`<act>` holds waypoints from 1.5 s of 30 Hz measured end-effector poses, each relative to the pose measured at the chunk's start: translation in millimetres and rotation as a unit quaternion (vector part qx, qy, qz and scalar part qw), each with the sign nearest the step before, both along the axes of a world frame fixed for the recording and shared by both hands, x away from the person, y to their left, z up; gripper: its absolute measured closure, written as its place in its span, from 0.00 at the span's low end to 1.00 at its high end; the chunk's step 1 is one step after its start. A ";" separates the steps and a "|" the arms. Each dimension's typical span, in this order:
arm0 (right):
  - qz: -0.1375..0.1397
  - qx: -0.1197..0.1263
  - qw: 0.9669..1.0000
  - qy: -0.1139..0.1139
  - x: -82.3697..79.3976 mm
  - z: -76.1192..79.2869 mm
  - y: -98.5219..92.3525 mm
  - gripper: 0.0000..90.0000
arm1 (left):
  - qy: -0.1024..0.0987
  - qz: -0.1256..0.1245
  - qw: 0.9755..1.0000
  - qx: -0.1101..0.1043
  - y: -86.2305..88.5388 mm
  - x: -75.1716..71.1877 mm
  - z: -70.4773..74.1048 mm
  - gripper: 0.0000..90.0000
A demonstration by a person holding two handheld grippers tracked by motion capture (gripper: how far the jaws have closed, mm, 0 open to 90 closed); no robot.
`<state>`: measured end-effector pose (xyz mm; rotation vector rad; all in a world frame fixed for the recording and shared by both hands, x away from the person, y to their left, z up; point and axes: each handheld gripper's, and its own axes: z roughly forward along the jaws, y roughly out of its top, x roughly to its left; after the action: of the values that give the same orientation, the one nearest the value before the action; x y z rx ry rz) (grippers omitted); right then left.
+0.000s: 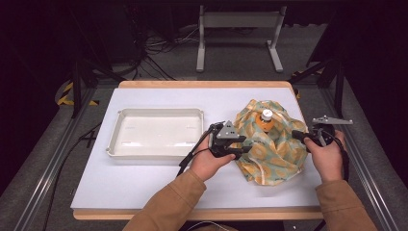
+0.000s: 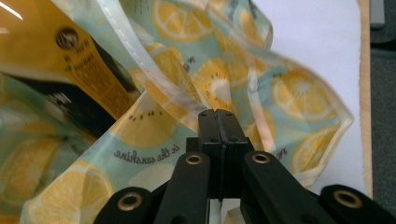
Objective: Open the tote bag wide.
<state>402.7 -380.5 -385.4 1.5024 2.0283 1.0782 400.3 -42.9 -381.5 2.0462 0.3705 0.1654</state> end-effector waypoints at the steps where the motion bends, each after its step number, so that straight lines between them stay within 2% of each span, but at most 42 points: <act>1: 0.002 -0.003 1.000 0.006 -0.1 -2.3 -0.3 1.00 | 0.000 0.000 1.000 0.002 0.2 -0.3 -0.3 0.68; 4: 0.008 -0.012 1.000 0.022 -0.6 -8.1 -0.7 1.00 | 0.005 -0.005 1.000 0.000 1.1 -0.9 0.0 0.73; 7: 0.012 -0.005 0.999 0.029 -2.9 -8.8 -1.8 1.00 | 0.005 -0.010 1.000 -0.001 1.1 -1.9 0.7 0.79; 8: 0.013 -0.001 1.000 0.028 -4.2 -6.9 -2.0 1.00 | 0.007 -0.011 1.000 -0.001 1.4 -2.3 1.0 0.80; 10: 0.018 0.002 1.000 0.024 -7.3 -0.3 -2.8 0.93 | 0.006 -0.011 1.000 0.001 2.5 -3.3 1.7 0.81; 12: 0.025 0.000 1.000 0.006 -11.1 8.3 -4.1 0.85 | 0.004 -0.009 1.000 -0.001 4.9 -3.8 3.1 0.80; 14: 0.032 -0.004 0.999 -0.018 -15.1 20.1 -5.4 0.70 | 0.005 -0.005 1.000 -0.005 5.7 -4.5 3.8 0.74; 17: 0.044 -0.014 0.998 -0.043 -20.1 38.5 -2.0 0.59 | 0.007 0.000 1.000 -0.007 6.0 -5.4 5.1 0.62; 19: 0.060 -0.016 0.996 -0.064 -21.9 48.5 2.7 0.55 | 0.005 0.006 1.000 -0.008 5.3 -5.5 5.1 0.54; 22: 0.088 -0.032 0.992 -0.086 -20.4 62.7 15.5 0.53 | 0.007 0.013 1.000 -0.008 2.6 -3.3 4.0 0.47; 24: 0.105 -0.043 0.989 -0.091 -15.3 66.6 23.2 0.51 | 0.008 0.016 1.000 -0.007 0.1 -1.6 2.7 0.42; 27: 0.139 -0.048 0.983 -0.110 -3.4 67.3 32.6 0.48 | 0.010 0.023 1.000 -0.004 -2.4 0.4 1.1 0.32; 29: 0.144 -0.042 0.983 -0.109 0.0 67.0 33.8 0.48 | 0.008 0.031 0.999 -0.002 -4.7 3.5 -1.2 0.25; 33: 0.157 -0.041 0.982 -0.101 14.9 61.1 36.4 0.51 | 0.021 0.037 0.999 -0.001 -10.4 11.8 -6.7 0.23; 34: 0.159 -0.043 0.981 -0.101 17.0 59.9 37.4 0.57 | 0.024 0.034 0.999 0.000 -12.2 14.2 -8.1 0.24; 35: 0.163 -0.043 0.980 -0.103 19.0 59.2 38.8 0.66 | 0.025 0.030 0.999 -0.005 -13.0 15.2 -8.5 0.29; 36: 0.163 -0.043 0.980 -0.103 19.0 59.2 38.8 0.66 | 0.025 0.030 0.999 -0.005 -13.0 15.2 -8.5 0.38; 37: 0.164 -0.042 0.980 -0.104 20.0 59.5 39.7 0.75 | 0.024 0.027 0.999 -0.008 -13.0 16.2 -8.1 0.38; 38: 0.158 -0.053 0.980 -0.111 21.1 61.2 41.2 0.87 | 0.020 0.026 0.999 -0.007 -12.8 16.9 -7.7 0.53; 39: 0.156 -0.059 0.980 -0.111 22.3 62.3 41.8 0.93 | 0.020 0.023 1.000 -0.007 -12.3 17.2 -7.2 0.64; 42: 0.147 -0.067 0.980 -0.114 26.2 64.5 43.0 1.00 | 0.012 0.019 1.000 0.002 -9.6 16.8 -4.4 0.87; 45: 0.138 -0.067 0.981 -0.120 28.9 66.0 43.5 1.00 | 0.007 0.019 1.000 0.008 -6.9 15.3 -1.8 1.00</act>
<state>431.7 -336.9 -319.3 0.9920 2.1293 1.1373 415.7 -49.9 -383.4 2.0570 0.4192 0.1781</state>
